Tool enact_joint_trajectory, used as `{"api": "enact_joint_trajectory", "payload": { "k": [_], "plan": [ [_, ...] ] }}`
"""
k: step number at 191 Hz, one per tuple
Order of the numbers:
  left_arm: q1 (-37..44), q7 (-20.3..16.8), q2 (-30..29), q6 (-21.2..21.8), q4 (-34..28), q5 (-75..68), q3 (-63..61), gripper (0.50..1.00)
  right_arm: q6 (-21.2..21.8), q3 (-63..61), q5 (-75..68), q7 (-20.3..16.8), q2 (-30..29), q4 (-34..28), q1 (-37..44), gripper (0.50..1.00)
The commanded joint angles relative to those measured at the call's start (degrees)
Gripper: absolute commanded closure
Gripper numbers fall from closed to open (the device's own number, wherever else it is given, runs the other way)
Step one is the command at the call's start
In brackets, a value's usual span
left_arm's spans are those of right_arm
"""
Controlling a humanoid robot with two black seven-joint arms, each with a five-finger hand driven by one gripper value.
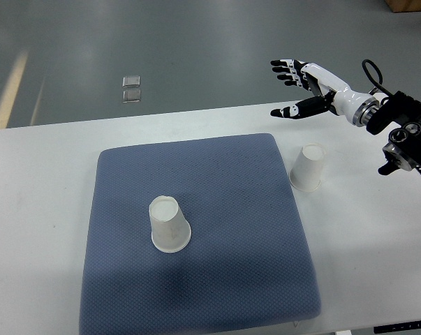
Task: Stack paper cups
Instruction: 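Move the right hand down toward the white cup beside the pad, then close the right hand fingers around the white cup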
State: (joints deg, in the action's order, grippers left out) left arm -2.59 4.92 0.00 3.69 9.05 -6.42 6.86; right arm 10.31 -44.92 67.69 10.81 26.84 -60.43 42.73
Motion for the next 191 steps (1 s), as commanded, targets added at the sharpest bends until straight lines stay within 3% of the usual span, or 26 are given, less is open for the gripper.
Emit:
{"api": "enact_joint_trajectory", "payload": {
  "k": [1,42,84,134,191],
  "plan": [
    [0.04,0.01,0.0,0.0,0.0,0.01,-0.01,0.5,0.67,4.84,5.26,1.76,3.31,-0.83,2.18,0.581],
    [0.04,0.01,0.0,0.0,0.0,0.01,-0.01,0.5,2.87,12.75,16.07,4.57,7.35,-2.94,4.82,0.581],
    [-0.05,0.01,0.0,0.0,0.0,0.01,-0.01,0.5,6.74,14.34,20.99,4.57,7.7,-3.91,4.73,0.581],
    [0.04,0.01,0.0,0.0,0.0,0.01,-0.01,0.5,6.21,15.22,30.92,5.1,7.79,-2.59,4.64,0.581],
    [-0.05,0.01,0.0,0.0,0.0,0.01,-0.01,0.5,3.84,17.5,32.42,5.28,6.91,2.24,5.08,0.583]
  ]
}}
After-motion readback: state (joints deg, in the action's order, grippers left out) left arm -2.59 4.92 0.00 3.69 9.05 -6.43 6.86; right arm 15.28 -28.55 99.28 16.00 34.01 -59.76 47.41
